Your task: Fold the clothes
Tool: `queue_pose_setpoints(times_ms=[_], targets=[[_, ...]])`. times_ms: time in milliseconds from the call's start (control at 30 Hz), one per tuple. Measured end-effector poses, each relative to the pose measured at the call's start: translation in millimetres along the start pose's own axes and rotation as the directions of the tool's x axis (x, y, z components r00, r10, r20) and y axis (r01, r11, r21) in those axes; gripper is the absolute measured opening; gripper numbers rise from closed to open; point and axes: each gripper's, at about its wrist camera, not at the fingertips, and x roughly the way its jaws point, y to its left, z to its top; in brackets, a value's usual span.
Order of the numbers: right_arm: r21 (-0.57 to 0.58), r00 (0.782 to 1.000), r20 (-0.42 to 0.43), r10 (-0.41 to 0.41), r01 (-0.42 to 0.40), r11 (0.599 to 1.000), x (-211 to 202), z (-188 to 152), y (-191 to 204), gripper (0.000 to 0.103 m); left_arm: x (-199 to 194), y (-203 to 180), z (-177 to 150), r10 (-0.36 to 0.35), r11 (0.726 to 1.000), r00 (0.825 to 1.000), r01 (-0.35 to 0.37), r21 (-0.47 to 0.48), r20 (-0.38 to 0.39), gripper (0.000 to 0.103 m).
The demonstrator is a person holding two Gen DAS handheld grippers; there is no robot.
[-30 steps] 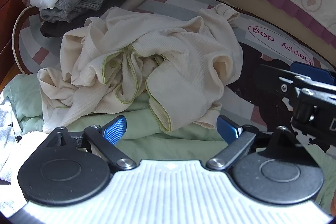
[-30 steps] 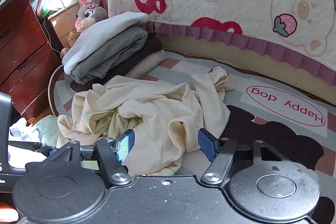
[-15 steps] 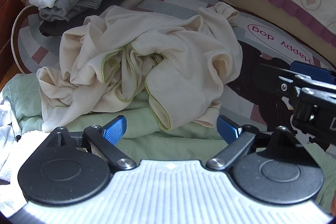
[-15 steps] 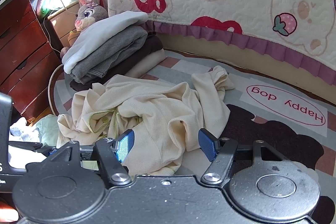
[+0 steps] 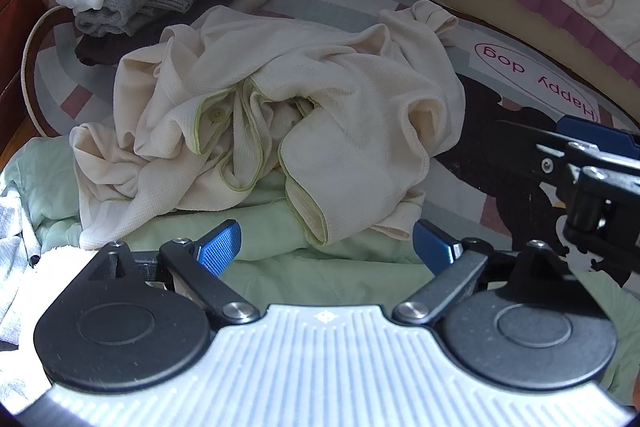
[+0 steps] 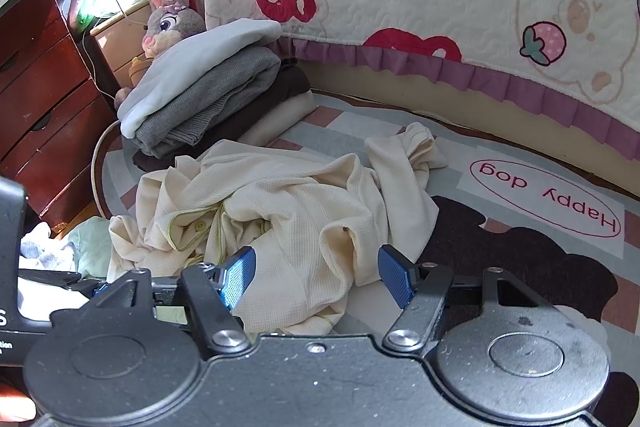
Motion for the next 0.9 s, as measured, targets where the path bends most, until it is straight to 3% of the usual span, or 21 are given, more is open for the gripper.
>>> queue_pose_setpoints(times_ms=[233, 433, 467, 500, 533, 700, 767, 900], targets=[[0.064, 0.999, 0.037, 0.014, -0.016, 0.998, 9, -3, -12, 0.077, 13, 38, 3, 0.012, 0.992, 1.000, -0.009, -0.127, 0.026, 0.093], [0.094, 0.998, 0.014, 0.053, -0.054, 0.994, 26, -6, -12, 0.077, 23, 71, 6, 0.030, 0.974, 0.998, -0.016, -0.225, 0.058, 0.088], [0.093, 0.998, 0.009, 0.059, -0.060, 0.994, 29, -6, -11, 0.077, 24, 74, 6, 0.041, 0.976, 0.996, -0.023, -0.217, 0.077, 0.085], [0.092, 0.998, 0.004, 0.065, -0.065, 0.994, 32, -7, -9, 0.077, 24, 76, 7, 0.052, 0.979, 0.994, -0.031, -0.204, 0.097, 0.078], [0.091, 0.998, -0.002, 0.069, -0.068, 0.994, 36, -7, -9, 0.077, 25, 77, 9, 0.062, 0.982, 0.991, -0.040, -0.183, 0.117, 0.063], [0.058, 0.999, -0.034, 0.021, -0.019, 0.998, 59, -5, -11, 0.077, 33, 87, 30, 0.105, 0.994, 0.971, -0.097, -0.047, 0.216, 0.030], [0.048, 0.999, -0.040, 0.015, -0.013, 0.999, 69, -1, -14, 0.077, 40, 96, 41, 0.120, 0.993, 0.967, -0.118, -0.021, 0.223, 0.030], [0.027, 0.997, -0.069, 0.022, -0.020, 0.999, 96, -2, -18, 0.079, 62, 114, 57, 0.102, 0.995, 0.980, -0.100, -0.022, 0.173, 0.032]])
